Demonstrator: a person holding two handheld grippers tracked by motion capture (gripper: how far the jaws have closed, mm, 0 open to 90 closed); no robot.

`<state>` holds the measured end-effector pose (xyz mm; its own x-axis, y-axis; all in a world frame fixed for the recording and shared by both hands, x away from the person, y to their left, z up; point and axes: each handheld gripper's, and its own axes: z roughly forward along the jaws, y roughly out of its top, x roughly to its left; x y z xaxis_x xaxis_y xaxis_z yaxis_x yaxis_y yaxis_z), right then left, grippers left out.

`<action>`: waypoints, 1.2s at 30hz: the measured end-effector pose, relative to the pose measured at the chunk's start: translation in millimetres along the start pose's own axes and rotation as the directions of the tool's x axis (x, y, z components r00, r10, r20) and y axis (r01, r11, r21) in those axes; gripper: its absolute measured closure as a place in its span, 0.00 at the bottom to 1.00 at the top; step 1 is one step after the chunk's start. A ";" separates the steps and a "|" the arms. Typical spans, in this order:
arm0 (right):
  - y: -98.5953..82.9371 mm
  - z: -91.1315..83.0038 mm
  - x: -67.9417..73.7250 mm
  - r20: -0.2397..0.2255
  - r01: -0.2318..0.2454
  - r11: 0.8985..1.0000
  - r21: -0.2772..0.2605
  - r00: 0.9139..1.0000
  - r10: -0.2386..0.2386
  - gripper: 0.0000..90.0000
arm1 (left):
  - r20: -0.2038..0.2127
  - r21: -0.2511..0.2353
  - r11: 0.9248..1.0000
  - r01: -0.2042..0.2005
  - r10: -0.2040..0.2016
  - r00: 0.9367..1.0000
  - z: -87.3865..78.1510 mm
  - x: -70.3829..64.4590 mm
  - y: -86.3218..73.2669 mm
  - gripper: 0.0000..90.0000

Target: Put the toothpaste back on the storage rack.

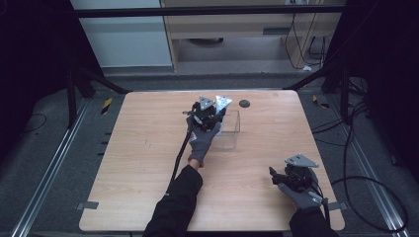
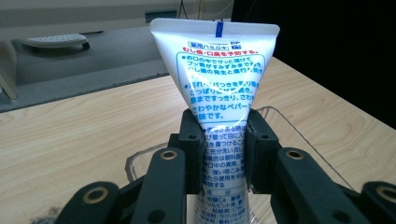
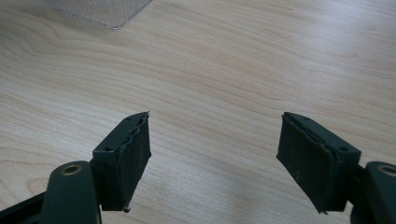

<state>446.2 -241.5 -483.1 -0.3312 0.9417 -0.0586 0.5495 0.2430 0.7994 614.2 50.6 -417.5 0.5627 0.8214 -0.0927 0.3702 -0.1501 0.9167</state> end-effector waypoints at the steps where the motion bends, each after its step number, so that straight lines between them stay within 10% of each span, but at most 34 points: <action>1: 0.0 0.2 0.0 -0.003 0.003 1.000 0.003 1.000 -0.003 0.28 | 0.005 0.003 1.000 0.000 0.000 1.000 -0.2 1.0 -0.5 0.80; 32: 0.1 -0.1 -0.5 0.003 0.000 1.000 0.002 1.000 0.000 0.28 | 0.015 0.068 0.995 -0.072 0.071 0.997 -5.7 -4.0 -33.2 0.76; 36: 0.1 -0.1 -0.1 0.001 -0.004 1.000 0.004 1.000 0.004 0.27 | 0.050 0.048 0.998 -0.035 0.032 0.998 -9.5 -2.8 -31.0 0.67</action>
<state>446.2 -241.6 -482.9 -0.3282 0.9429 -0.0565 0.5534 0.2404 0.7975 594.1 58.1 -442.0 0.6103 0.7879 -0.0824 0.3857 -0.2047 0.8996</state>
